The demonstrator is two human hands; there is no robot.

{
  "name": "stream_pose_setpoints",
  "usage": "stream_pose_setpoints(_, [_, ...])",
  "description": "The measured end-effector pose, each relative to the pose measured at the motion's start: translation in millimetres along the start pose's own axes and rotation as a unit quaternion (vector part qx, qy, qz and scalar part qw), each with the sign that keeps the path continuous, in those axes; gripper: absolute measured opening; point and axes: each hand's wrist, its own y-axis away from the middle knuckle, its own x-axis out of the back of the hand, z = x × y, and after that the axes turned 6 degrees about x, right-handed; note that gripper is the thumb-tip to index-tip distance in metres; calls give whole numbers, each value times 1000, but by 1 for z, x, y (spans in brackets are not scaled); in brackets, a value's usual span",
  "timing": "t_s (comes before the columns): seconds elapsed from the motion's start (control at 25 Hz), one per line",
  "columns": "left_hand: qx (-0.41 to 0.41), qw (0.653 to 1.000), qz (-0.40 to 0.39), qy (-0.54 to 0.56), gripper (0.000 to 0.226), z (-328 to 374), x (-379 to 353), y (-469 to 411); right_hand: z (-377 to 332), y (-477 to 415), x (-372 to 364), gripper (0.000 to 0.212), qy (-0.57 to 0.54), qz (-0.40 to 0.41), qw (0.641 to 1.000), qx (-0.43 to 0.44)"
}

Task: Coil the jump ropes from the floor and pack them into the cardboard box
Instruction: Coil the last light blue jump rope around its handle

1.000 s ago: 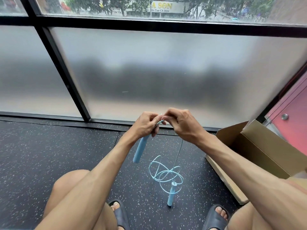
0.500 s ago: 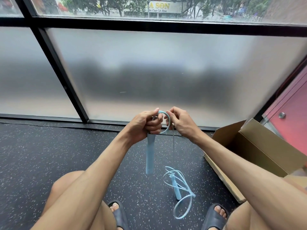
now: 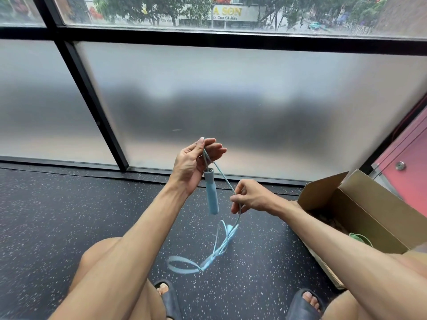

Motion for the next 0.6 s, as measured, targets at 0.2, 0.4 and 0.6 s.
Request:
stream_pose_setpoints(0.2, [-75, 988, 87, -107, 27, -1, 5, -4, -5, -1, -7, 18, 29, 34, 996, 77])
stream_pose_setpoints(0.4, [-124, 906, 87, -395, 29, -16, 2, -6, -17, 4, -9, 26, 173, 39, 969, 172])
stream_pose_setpoints(0.6, [-30, 837, 23, -547, 31, -22, 2, -1, -21, 5, 8, 24, 234, 100, 944, 211])
